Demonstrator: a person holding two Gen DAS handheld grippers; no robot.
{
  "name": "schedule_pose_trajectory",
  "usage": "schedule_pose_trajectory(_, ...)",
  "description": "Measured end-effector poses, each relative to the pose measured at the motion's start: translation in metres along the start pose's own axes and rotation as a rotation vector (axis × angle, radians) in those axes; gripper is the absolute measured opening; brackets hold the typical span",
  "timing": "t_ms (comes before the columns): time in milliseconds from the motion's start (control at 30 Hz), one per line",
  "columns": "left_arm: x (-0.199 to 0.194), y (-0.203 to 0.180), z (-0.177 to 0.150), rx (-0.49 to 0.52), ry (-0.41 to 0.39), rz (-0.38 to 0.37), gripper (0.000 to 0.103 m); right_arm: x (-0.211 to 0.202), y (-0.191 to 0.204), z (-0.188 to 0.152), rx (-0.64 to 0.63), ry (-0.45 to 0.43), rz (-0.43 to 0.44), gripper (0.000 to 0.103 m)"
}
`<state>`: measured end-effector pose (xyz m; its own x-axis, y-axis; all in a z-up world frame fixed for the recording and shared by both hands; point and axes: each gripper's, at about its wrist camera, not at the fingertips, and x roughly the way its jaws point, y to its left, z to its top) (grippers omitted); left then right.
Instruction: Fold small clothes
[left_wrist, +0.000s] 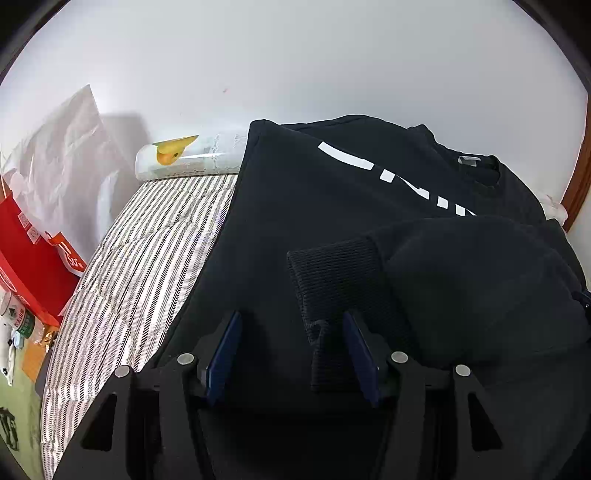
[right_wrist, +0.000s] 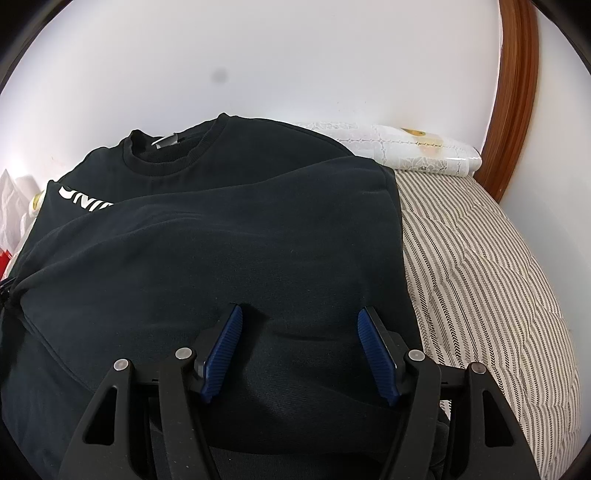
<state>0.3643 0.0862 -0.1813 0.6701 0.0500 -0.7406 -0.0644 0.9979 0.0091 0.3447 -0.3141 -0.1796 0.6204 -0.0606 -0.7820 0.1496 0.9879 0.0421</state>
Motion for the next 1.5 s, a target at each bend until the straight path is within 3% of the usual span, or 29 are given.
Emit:
schedule_pose_trajectory(1267, -0.0002, -0.0004, 0.0001, -0.001, -0.002, -0.002, 0.055, -0.0008, -0.0007, -0.0004, 0.002, -0.001, -0.002, 0.064)
schedule_pose_trajectory(1500, -0.0031, -0.0010, 0.0001, -0.006, -0.009, -0.015, 0.060, -0.0048, -0.0005, -0.0017, -0.001, -0.008, -0.007, 0.065)
